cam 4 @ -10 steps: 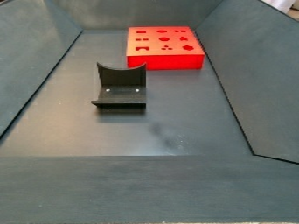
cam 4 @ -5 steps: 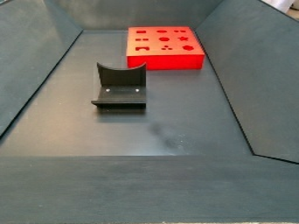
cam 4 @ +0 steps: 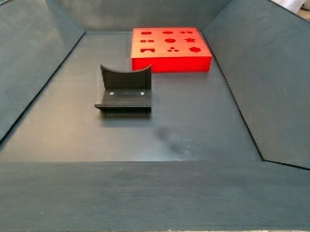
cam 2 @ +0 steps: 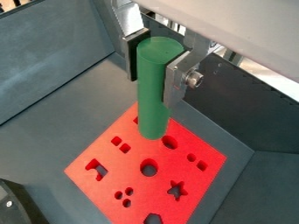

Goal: Pick up the round object. Move up. Place the round object on the fixture. Regrasp the round object. Move to above the board. Insert the round object.
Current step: Insert the round object.

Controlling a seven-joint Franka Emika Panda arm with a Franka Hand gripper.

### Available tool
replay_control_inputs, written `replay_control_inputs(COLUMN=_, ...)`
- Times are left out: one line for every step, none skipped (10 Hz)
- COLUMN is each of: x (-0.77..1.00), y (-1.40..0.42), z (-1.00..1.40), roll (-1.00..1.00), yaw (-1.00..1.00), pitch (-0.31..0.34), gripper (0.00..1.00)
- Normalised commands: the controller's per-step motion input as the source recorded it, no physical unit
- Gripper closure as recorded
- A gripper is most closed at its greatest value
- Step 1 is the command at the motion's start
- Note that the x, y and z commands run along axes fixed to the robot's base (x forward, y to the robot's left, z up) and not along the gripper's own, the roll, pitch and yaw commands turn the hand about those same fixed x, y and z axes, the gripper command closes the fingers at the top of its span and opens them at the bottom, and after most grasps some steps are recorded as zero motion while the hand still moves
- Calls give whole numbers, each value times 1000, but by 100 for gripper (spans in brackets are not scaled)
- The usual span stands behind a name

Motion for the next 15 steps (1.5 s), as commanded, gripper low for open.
replay_control_inputs(x=0, y=-57, z=-434, roll=103, yaw=-9, pitch=-100, gripper=100)
replay_control_inputs(x=0, y=-74, z=-474, roll=94, yaw=-20, pitch=-110, gripper=100)
replay_control_inputs(x=0, y=-100, z=-506, roll=97, yaw=-29, pitch=-130, gripper=100)
replay_control_inputs(x=0, y=-114, z=-517, roll=87, yaw=-23, pitch=-126, gripper=100)
replay_control_inputs(x=74, y=-163, z=-423, roll=81, yaw=0, pitch=-86, gripper=100)
replay_control_inputs(x=137, y=-217, z=-351, roll=73, yaw=0, pitch=-47, gripper=100)
replay_control_inputs(x=89, y=-217, z=-343, roll=56, yaw=0, pitch=-73, gripper=100)
replay_control_inputs(x=54, y=-163, z=-331, roll=44, yaw=0, pitch=-73, gripper=100)
replay_control_inputs(x=66, y=-151, z=-374, roll=49, yaw=0, pitch=-77, gripper=100)
replay_control_inputs(x=0, y=-86, z=-511, roll=74, yaw=0, pitch=-126, gripper=100)
replay_control_inputs(x=43, y=-17, z=-534, roll=59, yaw=0, pitch=-120, gripper=100)
replay_control_inputs(x=103, y=-3, z=-500, roll=43, yaw=0, pitch=-103, gripper=100)
replay_control_inputs(x=100, y=0, z=-434, roll=0, yaw=0, pitch=-84, gripper=100)
replay_control_inputs(x=206, y=57, z=-363, roll=0, yaw=0, pitch=-49, gripper=100)
replay_control_inputs(x=200, y=0, z=-449, roll=0, yaw=0, pitch=-84, gripper=100)
